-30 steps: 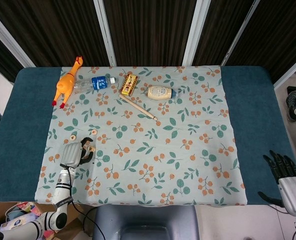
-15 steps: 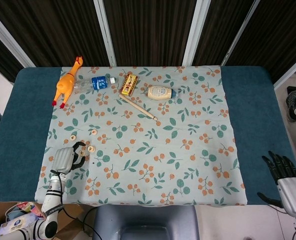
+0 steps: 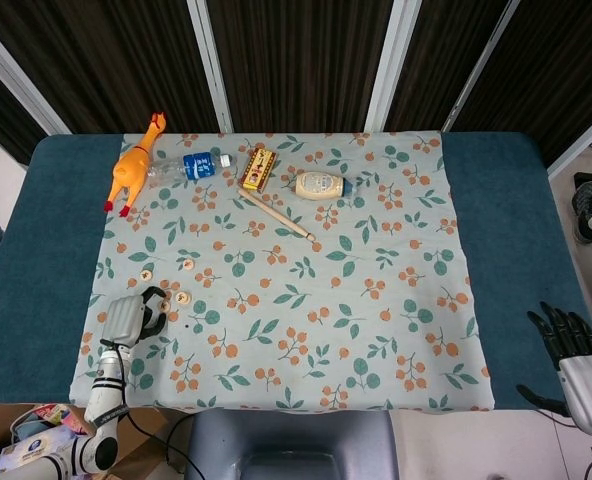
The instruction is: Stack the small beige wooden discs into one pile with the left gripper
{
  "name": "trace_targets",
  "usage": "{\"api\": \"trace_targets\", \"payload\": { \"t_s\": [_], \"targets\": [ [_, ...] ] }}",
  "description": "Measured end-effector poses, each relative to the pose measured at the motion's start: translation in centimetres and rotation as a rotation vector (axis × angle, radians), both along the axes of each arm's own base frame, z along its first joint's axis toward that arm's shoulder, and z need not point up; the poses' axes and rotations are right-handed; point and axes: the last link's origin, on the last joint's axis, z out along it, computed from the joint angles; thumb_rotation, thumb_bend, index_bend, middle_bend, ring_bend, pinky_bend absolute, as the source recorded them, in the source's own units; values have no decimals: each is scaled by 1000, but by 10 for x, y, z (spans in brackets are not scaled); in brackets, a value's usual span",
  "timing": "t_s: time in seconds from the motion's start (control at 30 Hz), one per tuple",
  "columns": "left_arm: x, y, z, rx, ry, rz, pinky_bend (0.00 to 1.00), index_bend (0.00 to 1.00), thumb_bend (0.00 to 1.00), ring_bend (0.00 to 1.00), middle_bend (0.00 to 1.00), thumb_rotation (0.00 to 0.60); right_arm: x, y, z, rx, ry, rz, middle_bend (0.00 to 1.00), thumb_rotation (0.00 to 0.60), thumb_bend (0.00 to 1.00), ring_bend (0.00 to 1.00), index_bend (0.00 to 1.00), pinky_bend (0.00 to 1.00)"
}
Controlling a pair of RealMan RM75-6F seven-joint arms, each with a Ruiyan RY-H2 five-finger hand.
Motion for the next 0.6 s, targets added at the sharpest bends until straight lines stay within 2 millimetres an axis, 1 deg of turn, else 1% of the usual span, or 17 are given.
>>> {"api": "trace_targets", "payload": {
  "t_s": [0.27, 0.6],
  "targets": [
    [-2, 2, 0, 2, 0, 5, 1000, 434, 399, 1000, 1000, 600, 0, -1, -1, 2, 4, -3, 0, 600, 159, 0, 0, 0],
    [-1, 4, -2, 0, -2, 6, 1000, 451, 398, 1000, 1000, 600, 0, -1, -1, 2, 4, -4, 0, 600, 160, 0, 0, 0]
  ]
}}
